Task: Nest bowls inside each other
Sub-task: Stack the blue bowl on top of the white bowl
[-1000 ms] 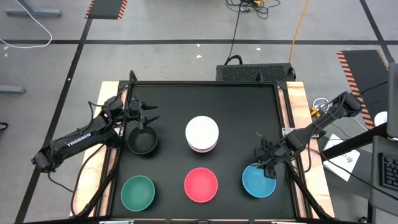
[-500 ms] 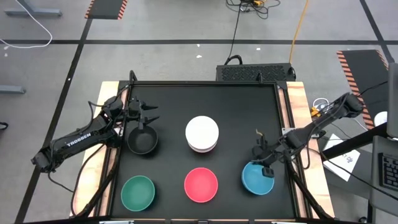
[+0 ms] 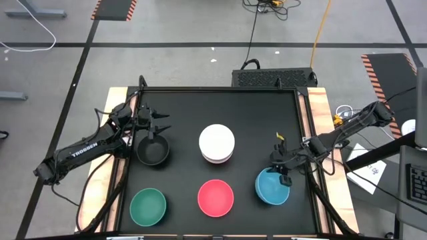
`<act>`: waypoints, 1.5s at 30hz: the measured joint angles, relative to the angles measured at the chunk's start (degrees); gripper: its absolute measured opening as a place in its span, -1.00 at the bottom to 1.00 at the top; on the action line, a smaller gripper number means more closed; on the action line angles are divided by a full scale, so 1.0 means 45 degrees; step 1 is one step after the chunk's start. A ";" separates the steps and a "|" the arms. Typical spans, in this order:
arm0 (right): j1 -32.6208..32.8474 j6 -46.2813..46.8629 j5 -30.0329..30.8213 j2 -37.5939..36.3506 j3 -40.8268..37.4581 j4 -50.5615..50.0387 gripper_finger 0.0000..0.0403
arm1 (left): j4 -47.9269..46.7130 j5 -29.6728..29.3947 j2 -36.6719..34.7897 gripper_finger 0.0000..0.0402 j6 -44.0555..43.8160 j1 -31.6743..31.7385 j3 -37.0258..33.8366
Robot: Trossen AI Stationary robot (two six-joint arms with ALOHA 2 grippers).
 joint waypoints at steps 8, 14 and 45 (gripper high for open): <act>-0.1527 -0.1699 0.0047 0.0003 0.0959 0.1342 -1.00 | 0.0000 -0.0018 0.0005 0.27 0.0053 0.0000 0.0000; -0.2492 -0.3229 0.0043 0.0690 0.3893 -0.1376 -1.00 | 0.0000 -0.0018 0.0000 0.27 0.0053 0.0000 0.0000; -0.8924 -0.7338 -0.4404 0.7329 1.2632 -0.5028 -1.00 | -0.0029 -0.0009 0.0001 0.27 0.0451 -0.0001 0.0000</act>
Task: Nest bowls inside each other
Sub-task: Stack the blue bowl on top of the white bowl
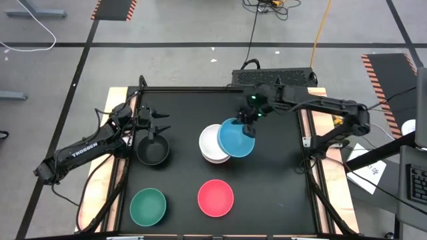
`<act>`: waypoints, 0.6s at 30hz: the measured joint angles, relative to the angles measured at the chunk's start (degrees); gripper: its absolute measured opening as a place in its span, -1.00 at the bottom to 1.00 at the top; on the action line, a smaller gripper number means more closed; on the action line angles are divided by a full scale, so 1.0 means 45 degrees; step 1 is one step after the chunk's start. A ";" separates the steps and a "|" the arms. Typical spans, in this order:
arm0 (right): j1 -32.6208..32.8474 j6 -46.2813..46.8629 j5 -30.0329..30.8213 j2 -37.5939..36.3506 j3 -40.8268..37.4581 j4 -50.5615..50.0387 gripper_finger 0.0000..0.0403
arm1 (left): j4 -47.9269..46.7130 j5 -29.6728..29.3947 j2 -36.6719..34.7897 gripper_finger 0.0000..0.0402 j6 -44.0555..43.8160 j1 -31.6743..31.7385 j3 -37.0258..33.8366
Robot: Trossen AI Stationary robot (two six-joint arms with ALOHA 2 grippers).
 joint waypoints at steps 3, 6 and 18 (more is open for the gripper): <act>-0.0185 -0.0251 -0.0845 0.0860 0.0430 -0.0003 -1.00 | 0.0000 0.0000 -0.0001 0.27 -0.0033 0.0000 0.0000; -0.0374 -0.0513 -0.1054 0.1408 0.0541 0.0313 -1.00 | 0.0002 0.0000 0.0002 0.27 -0.0044 0.0001 0.0000; -0.0838 -0.0877 -0.1376 0.2250 0.0560 0.1047 -1.00 | 0.0019 -0.0005 0.0002 0.27 -0.0007 -0.0002 0.0000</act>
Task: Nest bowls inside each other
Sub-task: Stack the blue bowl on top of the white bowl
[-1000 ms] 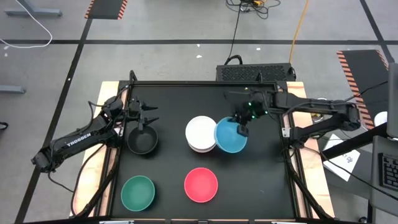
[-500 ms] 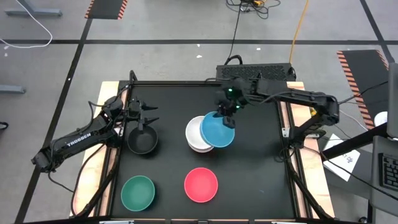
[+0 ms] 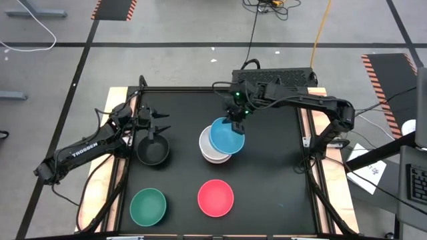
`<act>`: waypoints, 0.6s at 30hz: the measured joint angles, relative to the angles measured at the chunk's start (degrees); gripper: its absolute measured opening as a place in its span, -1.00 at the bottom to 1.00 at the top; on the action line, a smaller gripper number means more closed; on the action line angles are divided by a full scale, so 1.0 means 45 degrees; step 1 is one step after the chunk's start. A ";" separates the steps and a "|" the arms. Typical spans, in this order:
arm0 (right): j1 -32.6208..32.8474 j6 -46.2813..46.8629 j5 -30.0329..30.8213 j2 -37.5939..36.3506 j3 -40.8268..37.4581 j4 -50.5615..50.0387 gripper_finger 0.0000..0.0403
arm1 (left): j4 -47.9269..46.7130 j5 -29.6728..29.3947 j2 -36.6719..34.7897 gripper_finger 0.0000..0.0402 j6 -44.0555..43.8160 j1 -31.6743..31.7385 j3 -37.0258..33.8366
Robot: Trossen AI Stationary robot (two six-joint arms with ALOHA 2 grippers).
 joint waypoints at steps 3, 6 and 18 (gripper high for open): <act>-0.0042 0.0008 -0.0437 0.0225 0.0021 0.0679 -1.00 | 0.0010 0.0000 -0.0001 0.27 0.0003 0.0001 0.0000; -0.0097 0.0038 -0.1112 0.0741 0.0443 0.0699 -1.00 | 0.0010 0.0000 0.0000 0.27 0.0003 0.0002 0.0000; 0.0262 -0.0574 0.0481 0.3654 0.4071 -0.3553 -0.99 | -0.0125 0.0110 0.0017 0.27 0.0167 0.0002 0.0000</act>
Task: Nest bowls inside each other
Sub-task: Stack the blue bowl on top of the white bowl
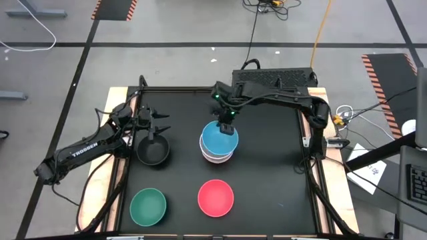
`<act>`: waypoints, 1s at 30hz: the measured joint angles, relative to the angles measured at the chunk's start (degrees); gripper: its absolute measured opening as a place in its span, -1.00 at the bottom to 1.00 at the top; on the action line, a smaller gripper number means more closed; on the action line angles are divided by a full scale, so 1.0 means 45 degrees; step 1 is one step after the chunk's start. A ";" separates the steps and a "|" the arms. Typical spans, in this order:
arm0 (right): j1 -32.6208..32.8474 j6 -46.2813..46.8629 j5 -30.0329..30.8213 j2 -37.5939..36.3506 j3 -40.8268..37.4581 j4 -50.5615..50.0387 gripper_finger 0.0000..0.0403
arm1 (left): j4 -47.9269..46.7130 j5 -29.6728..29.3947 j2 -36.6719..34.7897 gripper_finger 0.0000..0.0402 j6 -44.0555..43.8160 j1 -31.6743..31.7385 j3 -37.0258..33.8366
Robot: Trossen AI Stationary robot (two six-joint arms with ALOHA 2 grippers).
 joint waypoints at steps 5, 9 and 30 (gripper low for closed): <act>0.0271 -0.0051 0.0291 0.0630 0.0762 -0.0818 -0.99 | -0.0003 0.0031 0.0010 0.27 0.0059 0.0000 0.0000; 0.0411 -0.0178 0.0261 0.0734 0.0762 -0.1254 -0.99 | -0.0015 0.0040 0.0010 0.27 0.0054 -0.0001 0.0000; 0.0408 -0.0427 -0.0214 0.0833 0.0767 -0.1702 -0.99 | -0.0084 0.0147 0.0010 0.27 -0.0277 -0.0010 0.0000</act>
